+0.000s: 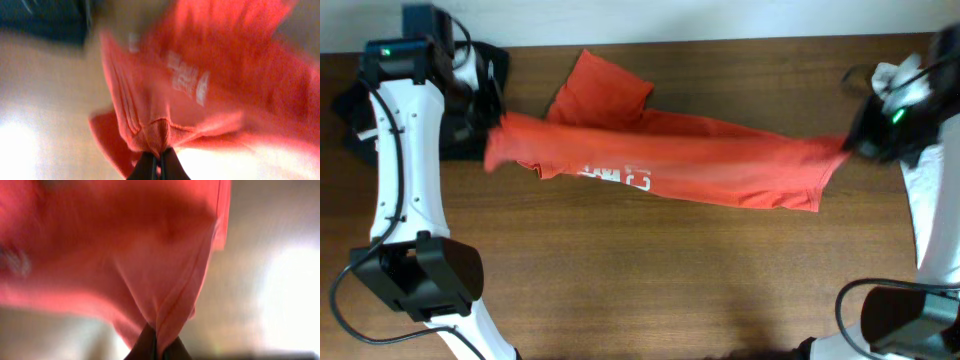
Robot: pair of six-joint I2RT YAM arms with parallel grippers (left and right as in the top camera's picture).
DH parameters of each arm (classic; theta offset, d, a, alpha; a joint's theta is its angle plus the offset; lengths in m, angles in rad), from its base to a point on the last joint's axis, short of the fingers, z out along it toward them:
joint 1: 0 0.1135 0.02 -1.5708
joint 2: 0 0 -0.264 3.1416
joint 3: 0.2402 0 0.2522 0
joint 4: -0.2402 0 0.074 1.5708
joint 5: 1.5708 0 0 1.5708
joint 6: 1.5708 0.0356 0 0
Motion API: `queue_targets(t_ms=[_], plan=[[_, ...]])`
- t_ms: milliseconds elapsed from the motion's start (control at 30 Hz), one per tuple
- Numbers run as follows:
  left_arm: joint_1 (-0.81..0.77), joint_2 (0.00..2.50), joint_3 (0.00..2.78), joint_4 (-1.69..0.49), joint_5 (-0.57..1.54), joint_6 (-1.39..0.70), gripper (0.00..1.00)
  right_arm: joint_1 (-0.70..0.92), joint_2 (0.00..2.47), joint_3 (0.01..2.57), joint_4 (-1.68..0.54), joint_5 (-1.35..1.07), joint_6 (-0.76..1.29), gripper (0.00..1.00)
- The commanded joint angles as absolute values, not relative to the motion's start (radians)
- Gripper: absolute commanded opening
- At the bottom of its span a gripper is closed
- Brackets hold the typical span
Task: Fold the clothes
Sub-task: 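Fold the bottom hem up toward the collar with both grippers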
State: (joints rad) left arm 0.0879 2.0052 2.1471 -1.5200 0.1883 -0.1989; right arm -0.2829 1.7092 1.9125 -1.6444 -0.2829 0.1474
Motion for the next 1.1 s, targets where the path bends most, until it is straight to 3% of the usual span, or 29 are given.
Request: queue_targets(t_ms=[0,233,467,567,700,867,1067], plan=[[0.093,1.914,2.104,-1.637,0.237,-0.162,0.0,-0.278,1.608,1.818,-1.653,-0.279,0.109,0.04],[0.093,1.486,2.012,-1.688,0.183,-0.155,0.0,-0.304,1.252,1.74,-1.699,-0.145,0.164,0.04],[0.093,1.18,1.605,-1.688,0.183,-0.151,0.0,-0.304,1.134,1.457,-1.699,-0.146,0.173,0.04],[0.093,1.175,1.46,-1.645,0.114,-0.141,0.0,-0.304,1.114,1.421,-1.699,-0.088,0.224,0.04],[0.096,1.211,1.296,-1.424,0.108,-0.167,0.0,-0.304,1.13,1.408,-1.659,-0.041,0.265,0.04],[0.175,1.415,1.27,-1.338,0.056,-0.167,0.01,-0.285,1.209,1.378,-1.683,-0.101,0.271,0.04],[0.307,1.518,1.271,-1.302,0.056,-0.19,0.01,-0.137,1.117,1.02,-1.6,-0.244,0.303,0.04]])
